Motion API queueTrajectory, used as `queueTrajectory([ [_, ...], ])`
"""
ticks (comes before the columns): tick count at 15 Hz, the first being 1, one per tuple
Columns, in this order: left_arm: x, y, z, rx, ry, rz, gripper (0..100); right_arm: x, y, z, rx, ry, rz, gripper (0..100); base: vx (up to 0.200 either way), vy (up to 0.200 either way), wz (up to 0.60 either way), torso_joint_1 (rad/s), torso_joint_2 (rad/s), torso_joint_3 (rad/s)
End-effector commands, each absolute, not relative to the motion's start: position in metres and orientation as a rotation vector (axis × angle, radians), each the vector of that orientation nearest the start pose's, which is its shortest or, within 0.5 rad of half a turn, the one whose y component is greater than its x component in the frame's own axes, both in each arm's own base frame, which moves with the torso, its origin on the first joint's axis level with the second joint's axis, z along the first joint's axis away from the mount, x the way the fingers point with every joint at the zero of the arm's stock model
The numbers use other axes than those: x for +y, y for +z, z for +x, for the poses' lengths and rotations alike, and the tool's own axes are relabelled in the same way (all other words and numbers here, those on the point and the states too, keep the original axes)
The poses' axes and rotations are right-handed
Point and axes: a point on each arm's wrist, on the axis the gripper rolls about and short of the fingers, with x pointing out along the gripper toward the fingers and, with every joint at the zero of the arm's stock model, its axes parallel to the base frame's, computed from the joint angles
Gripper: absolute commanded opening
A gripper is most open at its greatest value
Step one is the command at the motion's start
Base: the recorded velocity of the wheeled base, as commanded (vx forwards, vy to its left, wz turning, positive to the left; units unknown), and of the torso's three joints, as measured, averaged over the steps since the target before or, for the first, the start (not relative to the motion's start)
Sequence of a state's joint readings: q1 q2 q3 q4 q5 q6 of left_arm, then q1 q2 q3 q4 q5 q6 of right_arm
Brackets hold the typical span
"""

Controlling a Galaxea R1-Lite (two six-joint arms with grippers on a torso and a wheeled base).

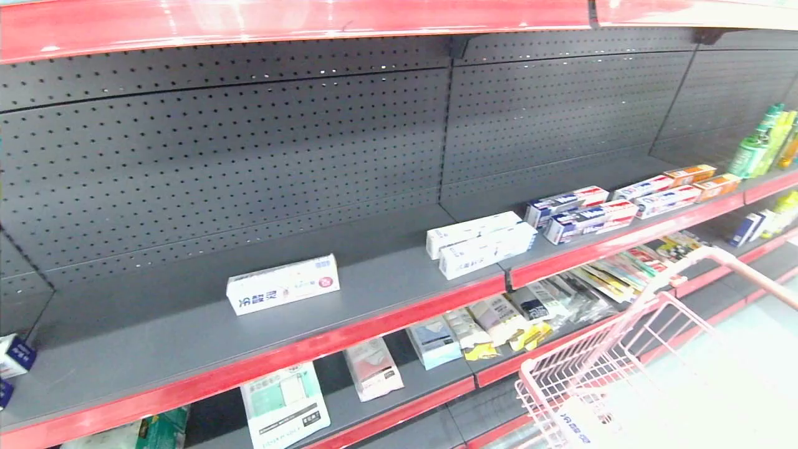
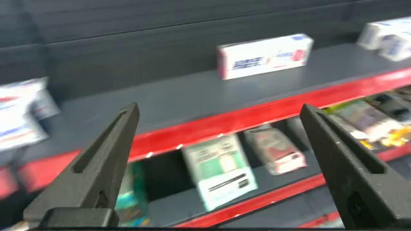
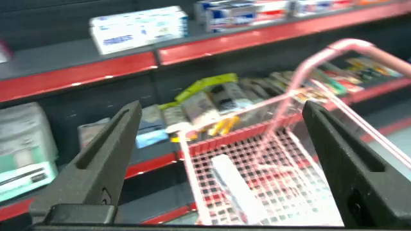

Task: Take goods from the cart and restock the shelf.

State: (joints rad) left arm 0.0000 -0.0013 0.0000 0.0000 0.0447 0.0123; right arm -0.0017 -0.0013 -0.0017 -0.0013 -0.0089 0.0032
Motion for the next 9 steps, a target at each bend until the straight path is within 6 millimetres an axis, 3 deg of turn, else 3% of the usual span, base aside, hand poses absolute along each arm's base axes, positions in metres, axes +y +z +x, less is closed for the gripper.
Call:
queueTrajectory([
  [1, 0.001, 0.0755, -0.0228, 0.0, 0.044, 0.012, 100, -0.0002, 0.0761, -0.0229, -0.003, -0.011, 0.003, 100, 0.0, 0.0, -0.6, -0.002, 0.0, 0.002],
  [9, 0.001, 0.0755, -0.0228, 0.0, 0.044, 0.012, 100, -0.0002, 0.0761, -0.0229, -0.003, -0.011, 0.002, 100, 0.0, 0.0, -0.6, 0.002, 0.01, 0.004],
])
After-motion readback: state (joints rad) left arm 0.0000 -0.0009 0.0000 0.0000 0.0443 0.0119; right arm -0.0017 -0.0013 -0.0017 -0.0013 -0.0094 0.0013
